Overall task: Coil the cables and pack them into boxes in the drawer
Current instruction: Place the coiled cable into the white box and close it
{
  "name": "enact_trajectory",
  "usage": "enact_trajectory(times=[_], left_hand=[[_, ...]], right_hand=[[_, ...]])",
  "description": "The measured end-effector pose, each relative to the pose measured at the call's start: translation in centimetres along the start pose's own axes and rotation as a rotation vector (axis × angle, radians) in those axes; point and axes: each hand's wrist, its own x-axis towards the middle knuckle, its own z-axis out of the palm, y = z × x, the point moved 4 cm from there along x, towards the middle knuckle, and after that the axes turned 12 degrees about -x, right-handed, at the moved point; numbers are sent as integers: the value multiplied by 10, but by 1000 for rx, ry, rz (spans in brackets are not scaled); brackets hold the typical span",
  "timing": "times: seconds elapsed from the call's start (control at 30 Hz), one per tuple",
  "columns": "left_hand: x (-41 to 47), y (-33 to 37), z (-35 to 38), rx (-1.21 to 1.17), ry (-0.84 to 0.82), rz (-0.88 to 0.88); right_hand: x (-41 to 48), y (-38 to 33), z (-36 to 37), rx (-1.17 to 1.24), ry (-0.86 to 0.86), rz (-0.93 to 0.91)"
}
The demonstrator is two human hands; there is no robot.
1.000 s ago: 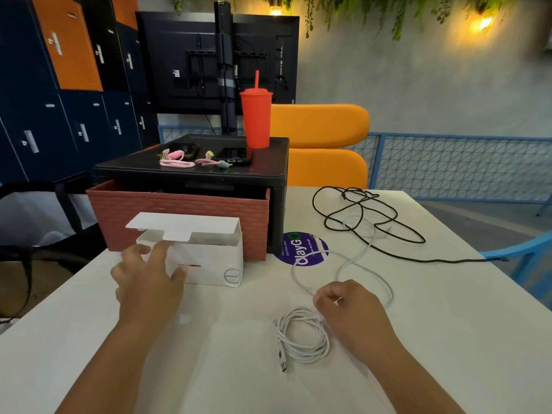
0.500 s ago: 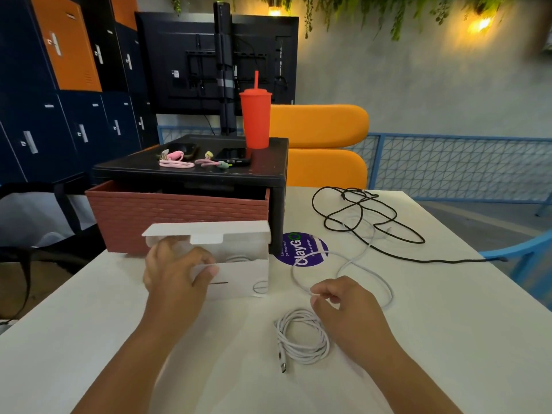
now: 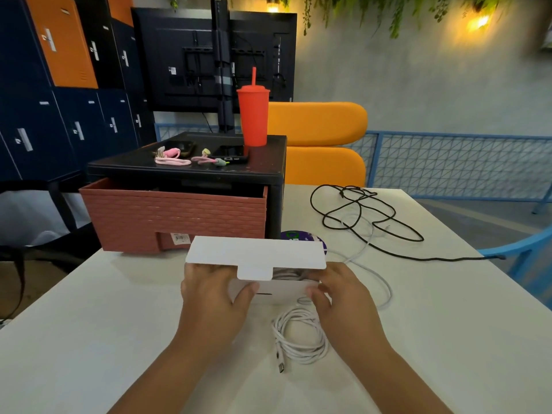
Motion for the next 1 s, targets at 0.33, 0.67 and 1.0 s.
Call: enact_trajectory(times=[0.33,0.67,1.0], left_hand=[[9,1,-21,-255,48,-252],[9,-9,-18,-339,-139,-353],[9,-17,-20,-317,-107,-374]], right_hand=[[3,13,-6,53,13,66],[1,13,-19,182,10,123],[-22,-16,-17,-269,-580,-254]])
